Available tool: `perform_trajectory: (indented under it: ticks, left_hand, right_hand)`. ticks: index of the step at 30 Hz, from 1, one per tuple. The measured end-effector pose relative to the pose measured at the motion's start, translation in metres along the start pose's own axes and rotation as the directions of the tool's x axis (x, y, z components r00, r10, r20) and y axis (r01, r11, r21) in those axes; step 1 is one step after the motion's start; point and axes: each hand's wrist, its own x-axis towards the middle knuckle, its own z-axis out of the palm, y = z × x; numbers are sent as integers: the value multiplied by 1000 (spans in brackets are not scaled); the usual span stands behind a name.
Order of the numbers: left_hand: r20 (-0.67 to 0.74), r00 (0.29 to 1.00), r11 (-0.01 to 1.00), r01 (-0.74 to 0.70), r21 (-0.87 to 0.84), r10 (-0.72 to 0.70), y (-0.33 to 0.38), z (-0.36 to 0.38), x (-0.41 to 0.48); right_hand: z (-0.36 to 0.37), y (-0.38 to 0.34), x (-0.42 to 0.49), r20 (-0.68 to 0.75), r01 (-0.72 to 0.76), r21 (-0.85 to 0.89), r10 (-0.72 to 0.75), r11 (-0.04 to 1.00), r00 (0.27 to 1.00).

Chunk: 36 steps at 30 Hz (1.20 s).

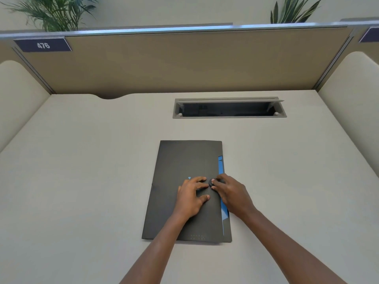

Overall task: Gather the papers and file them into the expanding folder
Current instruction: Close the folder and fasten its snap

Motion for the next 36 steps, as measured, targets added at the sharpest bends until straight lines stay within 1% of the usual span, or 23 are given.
perform_trajectory:
  ticks: [4,10,12,14,17,20,25,30,36]
  left_hand:
    - [-5,1000,1000,8,-12,-8,1,0,0]
    - [-7,1000,999,-3,32,3,2,1,-2]
    - [-14,999,994,-39,98,40,1,2,-4]
    - [-27,994,972,-101,211,109,1,3,-7]
    - [-53,973,925,-197,326,226,-4,6,-16]
    - [-77,954,882,-234,410,288,-11,15,-25]
    - [-93,957,883,-212,419,274,-18,24,-29]
    - [-71,961,878,-212,429,267,-19,27,-29]
    - [-52,965,875,-211,436,259,-20,28,-29]
  right_hand:
    - [1,-2,-3,-10,12,-54,-13,998,1000]
    - [1,-1,-9,-14,31,-34,-31,999,999]
    - [2,-1,-10,-20,27,-13,-27,1000,999]
    - [1,-1,-11,-28,30,-16,-30,999,999]
    - [0,-6,-12,-30,24,-67,-26,997,999]
    - [3,-13,-13,-33,11,-126,-16,992,999]
    - [6,-19,-19,-23,2,-182,-6,983,1000]
    - [4,-20,-18,30,30,-218,-24,975,999]
    - [-4,-21,-11,61,61,-184,-50,981,997]
